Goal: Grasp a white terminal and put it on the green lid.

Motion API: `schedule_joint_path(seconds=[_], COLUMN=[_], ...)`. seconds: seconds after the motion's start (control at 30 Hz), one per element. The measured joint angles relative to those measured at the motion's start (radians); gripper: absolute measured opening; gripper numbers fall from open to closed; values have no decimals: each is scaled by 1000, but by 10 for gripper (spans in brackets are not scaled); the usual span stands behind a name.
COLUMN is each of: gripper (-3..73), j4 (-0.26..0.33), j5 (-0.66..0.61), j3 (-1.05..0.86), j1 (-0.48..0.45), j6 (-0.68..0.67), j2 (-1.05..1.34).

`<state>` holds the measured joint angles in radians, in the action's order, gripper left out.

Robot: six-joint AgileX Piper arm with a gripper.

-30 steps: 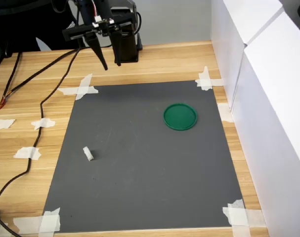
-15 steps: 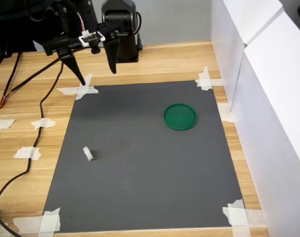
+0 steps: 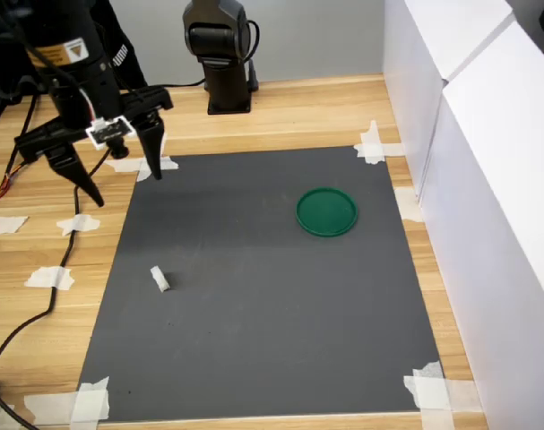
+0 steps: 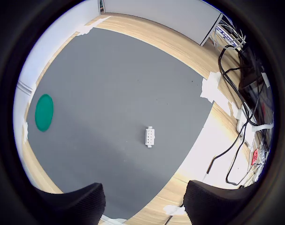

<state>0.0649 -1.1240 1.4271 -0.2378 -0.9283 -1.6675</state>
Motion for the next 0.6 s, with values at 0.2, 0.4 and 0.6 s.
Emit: schedule_joint_path(seconds=[0.2, 0.4, 0.6], gripper=[703, 701, 701], j4=[4, 4, 6], j5=[22, 69, 72], j3=[0, 0, 5], j1=[0, 5, 36], j6=[-32, -34, -24], j2=[-67, -121, -130])
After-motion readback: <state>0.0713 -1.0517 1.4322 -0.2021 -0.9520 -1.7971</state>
